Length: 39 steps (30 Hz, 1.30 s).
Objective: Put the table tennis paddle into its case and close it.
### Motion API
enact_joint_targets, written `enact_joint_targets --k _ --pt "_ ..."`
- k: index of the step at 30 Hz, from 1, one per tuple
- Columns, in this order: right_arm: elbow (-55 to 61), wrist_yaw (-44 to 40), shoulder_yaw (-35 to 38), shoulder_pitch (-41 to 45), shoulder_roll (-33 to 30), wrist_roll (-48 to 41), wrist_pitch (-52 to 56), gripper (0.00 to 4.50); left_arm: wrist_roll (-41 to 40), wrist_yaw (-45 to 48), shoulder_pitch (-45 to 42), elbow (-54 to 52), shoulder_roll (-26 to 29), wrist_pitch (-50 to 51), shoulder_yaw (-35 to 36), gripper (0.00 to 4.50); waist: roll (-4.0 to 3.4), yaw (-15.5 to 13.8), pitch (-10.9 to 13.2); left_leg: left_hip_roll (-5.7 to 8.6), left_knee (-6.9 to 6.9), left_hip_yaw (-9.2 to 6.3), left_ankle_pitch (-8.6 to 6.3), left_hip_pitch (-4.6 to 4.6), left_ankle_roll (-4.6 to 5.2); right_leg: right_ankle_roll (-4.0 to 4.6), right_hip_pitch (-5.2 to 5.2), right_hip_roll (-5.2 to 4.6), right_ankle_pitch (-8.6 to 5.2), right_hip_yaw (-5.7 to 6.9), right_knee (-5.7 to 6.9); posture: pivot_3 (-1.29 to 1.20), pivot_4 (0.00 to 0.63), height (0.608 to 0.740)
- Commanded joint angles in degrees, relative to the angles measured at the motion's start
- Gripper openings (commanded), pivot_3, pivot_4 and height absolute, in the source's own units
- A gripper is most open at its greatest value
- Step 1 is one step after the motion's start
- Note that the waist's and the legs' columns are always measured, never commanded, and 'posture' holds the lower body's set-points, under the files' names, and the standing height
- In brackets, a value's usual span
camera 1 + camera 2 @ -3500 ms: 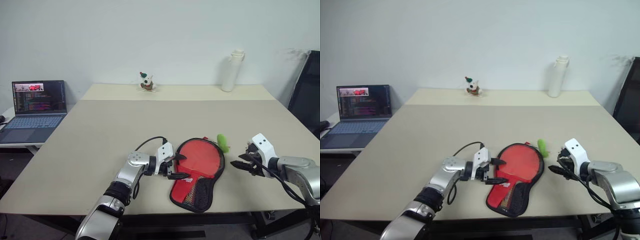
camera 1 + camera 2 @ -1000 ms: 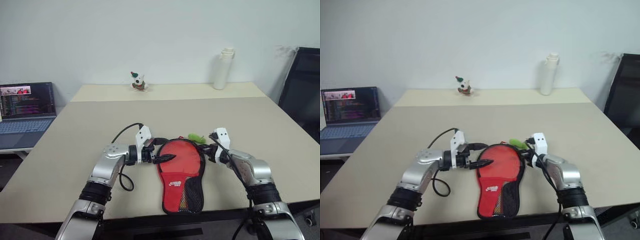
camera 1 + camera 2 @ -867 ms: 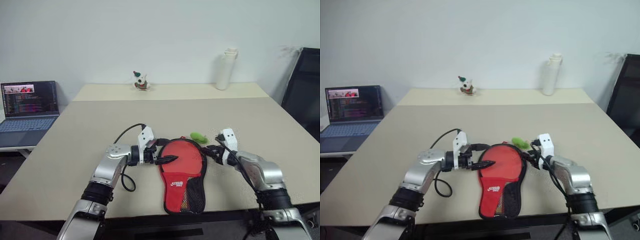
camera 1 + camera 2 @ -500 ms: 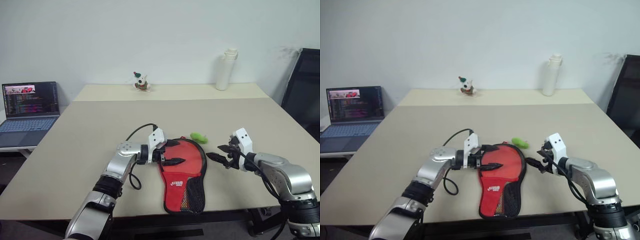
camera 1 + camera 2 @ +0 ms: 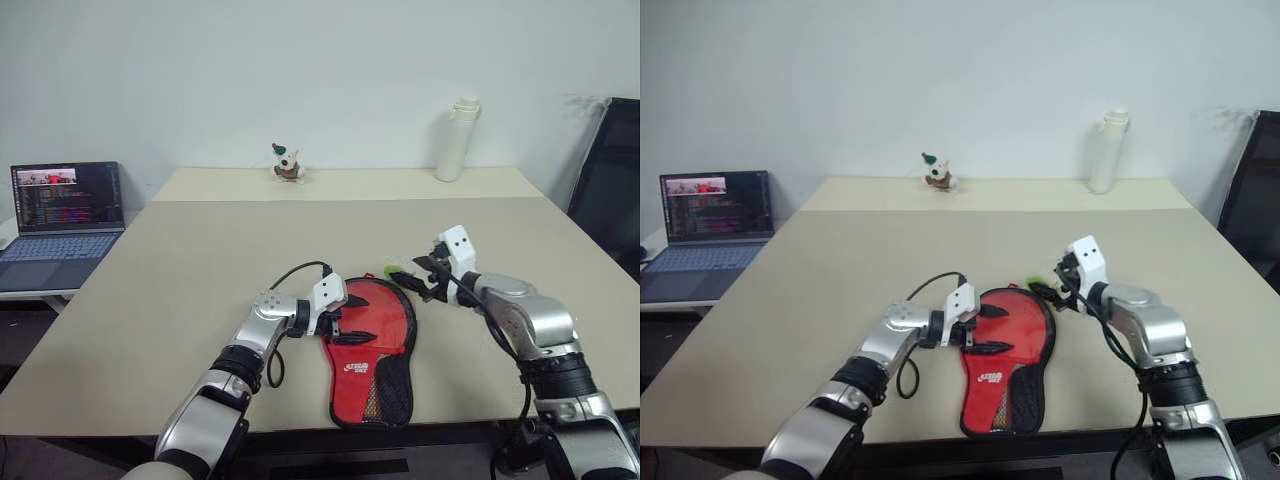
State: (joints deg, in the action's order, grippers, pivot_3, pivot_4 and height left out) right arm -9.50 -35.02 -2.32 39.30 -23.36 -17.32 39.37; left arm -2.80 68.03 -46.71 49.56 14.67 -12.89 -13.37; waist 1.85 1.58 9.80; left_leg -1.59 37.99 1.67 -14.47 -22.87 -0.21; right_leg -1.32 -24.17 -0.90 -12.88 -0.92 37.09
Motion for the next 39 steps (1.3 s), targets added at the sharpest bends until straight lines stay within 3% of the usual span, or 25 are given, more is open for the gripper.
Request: enact_joint_targets --k 1,14,17,26,27,39 --pt "-3.9 -1.1 -0.9 3.5 1.2 1.8 -4.6 3.97 1.7 -0.2 0.5 1.3 -0.4 -0.1 -0.7 3.93 0.0 0.0 0.0 0.0 0.0 -0.01 0.0 0.0 0.0 0.0 0.01 -0.01 0.0 0.01 0.0 0.0 0.15 0.74" --pt "-21.3 -0.3 -3.7 8.9 4.4 9.9 -15.5 3.97 2.3 -0.4 0.5 2.0 -0.6 -0.5 -0.7 3.93 -0.02 0.0 0.0 -0.01 0.0 0.0 0.0 0.03 0.0 0.16 0.02 -0.03 0.1 0.02 0.03 0.0 0.15 0.74" --pt "-22.3 0.8 -2.4 9.3 4.9 9.8 -16.1 3.41 2.5 -0.5 0.2 2.6 -0.9 -0.7 -0.8 3.93 -0.02 0.0 0.0 -0.02 0.0 -0.01 0.0 0.03 0.0 0.16 0.02 -0.03 0.1 0.03 0.03 0.0 0.15 0.74" --pt "-22.1 2.3 -1.3 8.4 4.9 9.9 -16.2 0.23 3.5 -1.5 -1.0 7.1 -1.9 -1.4 -1.0 3.93 -0.04 -0.1 0.0 0.01 0.0 -0.01 0.0 0.04 0.0 0.15 0.04 -0.08 0.1 0.03 0.03 0.0 0.15 0.74" --pt "-21.8 2.5 -1.2 8.3 4.9 9.9 -16.1 0.03 3.7 -1.7 -1.0 7.6 -2.0 -1.4 -1.0 3.93 -0.04 -0.1 0.0 0.01 0.0 -0.01 0.0 0.04 0.0 0.15 0.05 -0.08 0.1 0.05 0.03 0.0 0.15 0.74" --pt "-9.8 2.1 1.6 1.7 -1.9 9.0 -9.7 0.03 4.3 -2.5 -0.8 11.6 -3.1 -1.7 -1.2 3.93 -0.21 -0.4 -0.3 0.07 0.02 -0.02 0.01 0.08 0.0 -0.03 0.13 -0.14 0.01 0.05 -0.01 0.0 0.15 0.74"
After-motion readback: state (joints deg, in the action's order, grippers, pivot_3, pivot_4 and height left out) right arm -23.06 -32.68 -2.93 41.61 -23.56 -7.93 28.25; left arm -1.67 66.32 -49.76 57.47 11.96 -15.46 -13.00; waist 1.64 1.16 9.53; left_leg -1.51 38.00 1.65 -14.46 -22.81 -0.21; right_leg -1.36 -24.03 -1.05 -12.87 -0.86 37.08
